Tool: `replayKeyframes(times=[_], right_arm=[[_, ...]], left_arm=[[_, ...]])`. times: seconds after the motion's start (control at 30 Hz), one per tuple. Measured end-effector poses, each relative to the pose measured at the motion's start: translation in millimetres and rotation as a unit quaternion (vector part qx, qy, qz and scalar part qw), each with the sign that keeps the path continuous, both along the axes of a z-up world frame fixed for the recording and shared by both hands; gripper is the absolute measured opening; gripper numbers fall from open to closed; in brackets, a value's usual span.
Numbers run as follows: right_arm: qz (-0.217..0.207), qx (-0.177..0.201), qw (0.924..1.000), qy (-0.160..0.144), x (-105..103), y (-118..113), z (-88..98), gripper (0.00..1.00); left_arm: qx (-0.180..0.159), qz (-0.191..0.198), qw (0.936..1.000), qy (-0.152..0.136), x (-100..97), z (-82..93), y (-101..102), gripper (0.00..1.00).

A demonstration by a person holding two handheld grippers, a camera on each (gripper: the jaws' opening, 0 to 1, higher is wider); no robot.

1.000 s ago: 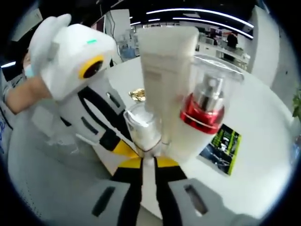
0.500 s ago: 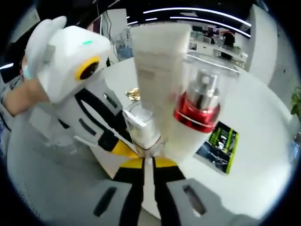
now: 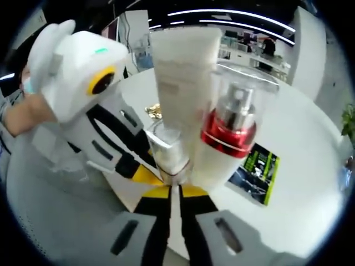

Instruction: Arrange the skincare products in the storage area until every visible bottle or jar stands upright without overlapping.

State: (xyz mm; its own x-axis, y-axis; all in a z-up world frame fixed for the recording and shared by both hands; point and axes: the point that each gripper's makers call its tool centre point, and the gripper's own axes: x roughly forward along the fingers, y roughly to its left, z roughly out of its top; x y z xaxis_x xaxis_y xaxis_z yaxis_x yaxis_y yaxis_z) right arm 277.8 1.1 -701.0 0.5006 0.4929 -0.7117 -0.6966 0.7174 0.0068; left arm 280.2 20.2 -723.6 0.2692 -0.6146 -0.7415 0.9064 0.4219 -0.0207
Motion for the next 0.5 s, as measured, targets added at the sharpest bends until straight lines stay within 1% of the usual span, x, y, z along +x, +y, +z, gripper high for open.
replayKeyframes(times=[0.5], right_arm=[[-0.002, -0.005, 1.0000, -0.005, 2.1, -2.6, 0.2, 0.05]], left_arm=[[-0.005, 0.000, 1.0000, -0.003, 1.0, 2.2, -1.3, 0.06]])
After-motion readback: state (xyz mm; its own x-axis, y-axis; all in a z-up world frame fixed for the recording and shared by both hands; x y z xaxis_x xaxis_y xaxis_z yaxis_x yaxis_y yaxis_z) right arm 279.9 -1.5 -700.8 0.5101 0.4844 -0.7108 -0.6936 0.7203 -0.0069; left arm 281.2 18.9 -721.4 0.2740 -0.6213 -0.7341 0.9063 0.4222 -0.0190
